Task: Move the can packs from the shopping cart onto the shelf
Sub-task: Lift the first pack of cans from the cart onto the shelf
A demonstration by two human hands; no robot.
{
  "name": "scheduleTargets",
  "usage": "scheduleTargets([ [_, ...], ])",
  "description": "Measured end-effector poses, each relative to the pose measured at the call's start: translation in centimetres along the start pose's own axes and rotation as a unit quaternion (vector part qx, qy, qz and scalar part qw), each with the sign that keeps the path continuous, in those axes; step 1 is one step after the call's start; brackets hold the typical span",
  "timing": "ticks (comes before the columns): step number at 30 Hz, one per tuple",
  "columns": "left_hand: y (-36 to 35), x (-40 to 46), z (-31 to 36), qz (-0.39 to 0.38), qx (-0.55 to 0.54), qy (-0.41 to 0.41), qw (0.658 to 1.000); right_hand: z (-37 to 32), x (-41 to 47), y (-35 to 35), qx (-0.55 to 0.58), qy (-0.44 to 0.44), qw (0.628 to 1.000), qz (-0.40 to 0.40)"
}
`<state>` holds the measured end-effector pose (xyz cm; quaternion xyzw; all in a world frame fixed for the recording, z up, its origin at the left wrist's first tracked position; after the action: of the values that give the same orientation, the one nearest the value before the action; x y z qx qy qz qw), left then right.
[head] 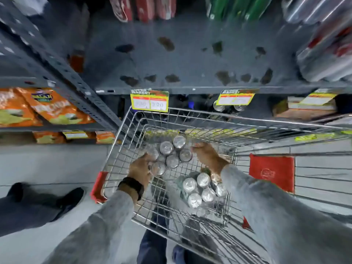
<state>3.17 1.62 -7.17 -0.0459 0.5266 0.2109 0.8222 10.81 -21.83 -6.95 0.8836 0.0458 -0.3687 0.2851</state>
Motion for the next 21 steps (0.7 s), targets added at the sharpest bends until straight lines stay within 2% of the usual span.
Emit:
scheduleTargets([
  [2, 0.2, 0.8, 0.0, 0.027, -0.011, -0.002, 1.0, -0.3, 1.5, -0.6, 0.039, -0.028, 0.999, -0.005],
  [6, 0.8, 1.3, -0.6, 0.033, 0.001, -0.024, 0.999, -0.2, 2.8, -1.9, 0.13, -0.119, 0.984, 0.004],
  [8, 1.0, 0.4, 0.2, 0.034, 0.013, -0.039, 0.999, -0.1, 2.4, -2.0, 0.13, -0.131, 0.983, 0.007],
  [14, 2.7, -5.3, 2.3, 0.024, 0.04, -0.083, 0.995, -1.2, -3.6, 1.3, 0.131, -0.118, 0.984, 0.026],
  [21, 5.3, -19.3, 9.6, -0.025, -0.01, -0.189, 0.982, -9.0, -15.4, 9.1, 0.205, -0.034, 0.978, 0.014],
])
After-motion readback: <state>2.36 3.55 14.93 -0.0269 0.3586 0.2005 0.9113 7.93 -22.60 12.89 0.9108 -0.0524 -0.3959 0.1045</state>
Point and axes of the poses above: each hand's wrist, its own x-axis towards the middle knuckle, its own y-axis out of the back of the hand, z = x × y, the point moved 8 cm from there along x, towards the middle knuckle, and after that the axes turned 6 degrees about z, right-handed, at the moved point
